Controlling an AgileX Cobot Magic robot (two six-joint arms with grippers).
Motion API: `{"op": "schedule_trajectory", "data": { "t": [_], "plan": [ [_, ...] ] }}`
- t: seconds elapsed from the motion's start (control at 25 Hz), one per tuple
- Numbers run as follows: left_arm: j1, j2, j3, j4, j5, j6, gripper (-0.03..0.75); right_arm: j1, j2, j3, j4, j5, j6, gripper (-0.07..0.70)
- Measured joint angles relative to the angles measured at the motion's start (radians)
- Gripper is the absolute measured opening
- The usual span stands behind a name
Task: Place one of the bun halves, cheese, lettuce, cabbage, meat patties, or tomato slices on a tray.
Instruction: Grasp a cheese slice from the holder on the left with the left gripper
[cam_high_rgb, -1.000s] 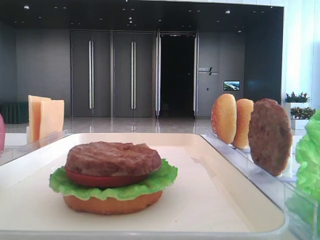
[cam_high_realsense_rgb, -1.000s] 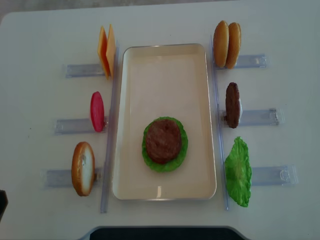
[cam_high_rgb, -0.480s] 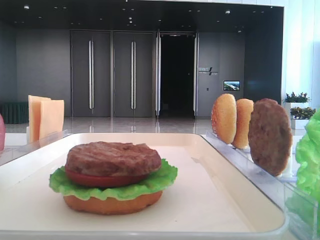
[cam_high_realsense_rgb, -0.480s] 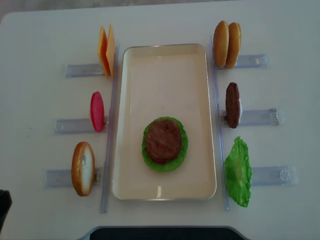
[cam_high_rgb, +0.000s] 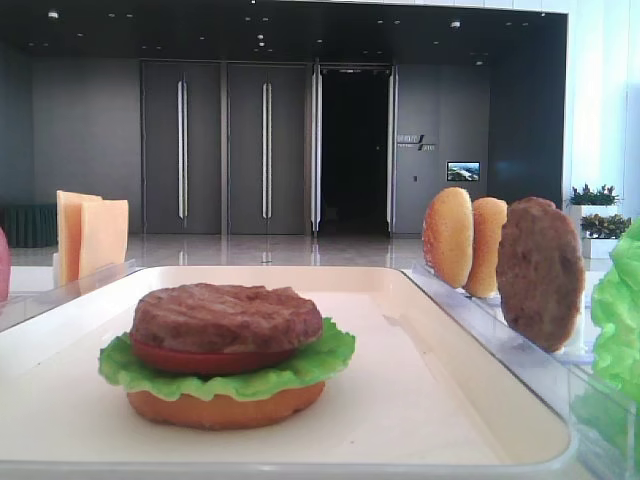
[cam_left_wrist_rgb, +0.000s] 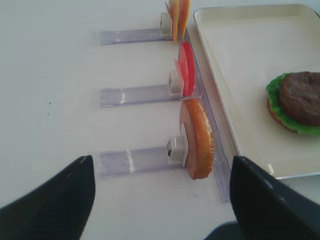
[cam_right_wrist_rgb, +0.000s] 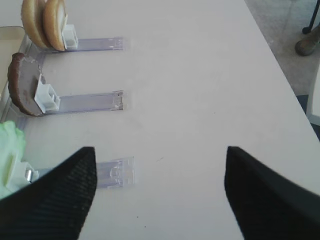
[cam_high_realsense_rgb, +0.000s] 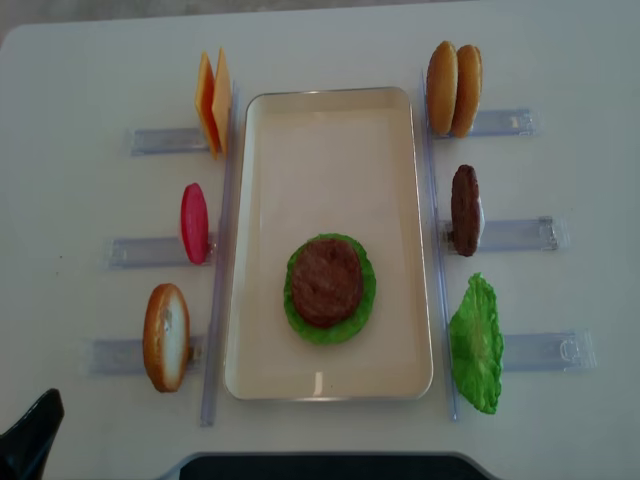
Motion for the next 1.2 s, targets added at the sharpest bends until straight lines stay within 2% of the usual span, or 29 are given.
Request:
{"op": "schedule_trajectory", "data": {
  "t": [0.24,0.32,0.56,0.84,1.12,1.2],
  "plan": [
    [0.000,0.202,-0.092,-0.008,0.089,-0.004,0.655,0.000,0.000,0.000,0.000,0.000,0.000,0.535],
    [0.000,0.288,-0.132,-0.006,0.098,0.000,0.655,0.000,0.000,0.001,0.000,0.000,0.000,0.535],
    [0.000,0.585,-0.305,0.030,0.101,0.020,0.655,0.000,0.000,0.001,-0.004,0.000,0.000,0.535],
    [0.000,0.942,-0.559,0.086,0.098,0.001,0.655,0.000,0.000,0.001,-0.004,0.000,0.000,0.535],
    [0.000,1.316,-0.819,0.133,0.088,-0.089,0.655,0.000,0.000,0.001,-0.005,0.000,0.000,0.535],
    [0.000,1.416,-0.912,0.137,0.100,-0.120,0.655,0.000,0.000,0.001,-0.005,0.000,0.000,0.535]
  ]
}}
